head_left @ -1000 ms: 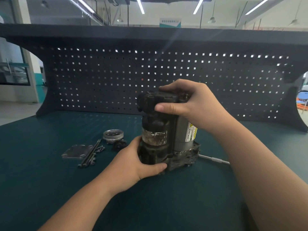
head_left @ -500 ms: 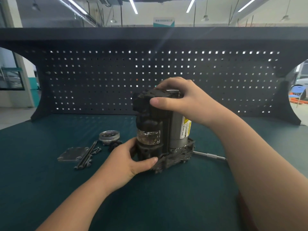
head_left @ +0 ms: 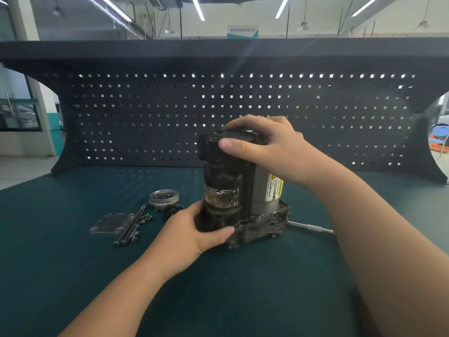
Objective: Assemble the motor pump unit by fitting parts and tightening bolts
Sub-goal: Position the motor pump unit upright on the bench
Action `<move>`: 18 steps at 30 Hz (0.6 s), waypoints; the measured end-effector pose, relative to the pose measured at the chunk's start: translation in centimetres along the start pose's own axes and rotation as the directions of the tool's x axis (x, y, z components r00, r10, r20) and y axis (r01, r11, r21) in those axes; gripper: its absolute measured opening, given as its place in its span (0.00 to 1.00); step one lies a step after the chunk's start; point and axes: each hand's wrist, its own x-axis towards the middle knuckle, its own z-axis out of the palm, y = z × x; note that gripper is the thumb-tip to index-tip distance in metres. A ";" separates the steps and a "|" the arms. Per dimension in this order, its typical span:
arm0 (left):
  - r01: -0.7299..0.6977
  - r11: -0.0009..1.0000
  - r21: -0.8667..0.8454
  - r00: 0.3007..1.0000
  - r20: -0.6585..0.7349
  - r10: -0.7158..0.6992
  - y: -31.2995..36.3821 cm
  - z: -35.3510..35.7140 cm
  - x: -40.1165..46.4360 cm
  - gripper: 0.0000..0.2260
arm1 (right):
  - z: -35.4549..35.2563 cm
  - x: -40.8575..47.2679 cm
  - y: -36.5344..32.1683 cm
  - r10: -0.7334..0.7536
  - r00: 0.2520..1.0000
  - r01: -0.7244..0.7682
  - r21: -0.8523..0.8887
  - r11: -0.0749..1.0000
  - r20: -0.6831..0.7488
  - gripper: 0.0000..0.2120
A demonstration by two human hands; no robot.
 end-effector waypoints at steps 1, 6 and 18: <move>-0.011 1.000 -0.002 1.000 0.003 0.011 0.0 0.0 0.0 0.18 | 0.1 0.1 0.1 0.003 1.000 -0.003 -0.016 1.000 -0.004 0.28; -0.086 0.995 -0.052 0.996 -0.010 0.085 -0.1 0.3 -0.1 0.22 | 0.3 0.2 0.4 0.016 1.000 -0.016 0.016 1.000 -0.001 0.27; -0.077 0.990 -0.121 0.996 0.045 0.083 0.6 -0.2 0.0 0.30 | 0.4 0.7 0.6 0.052 0.998 -0.044 0.179 0.983 -0.040 0.31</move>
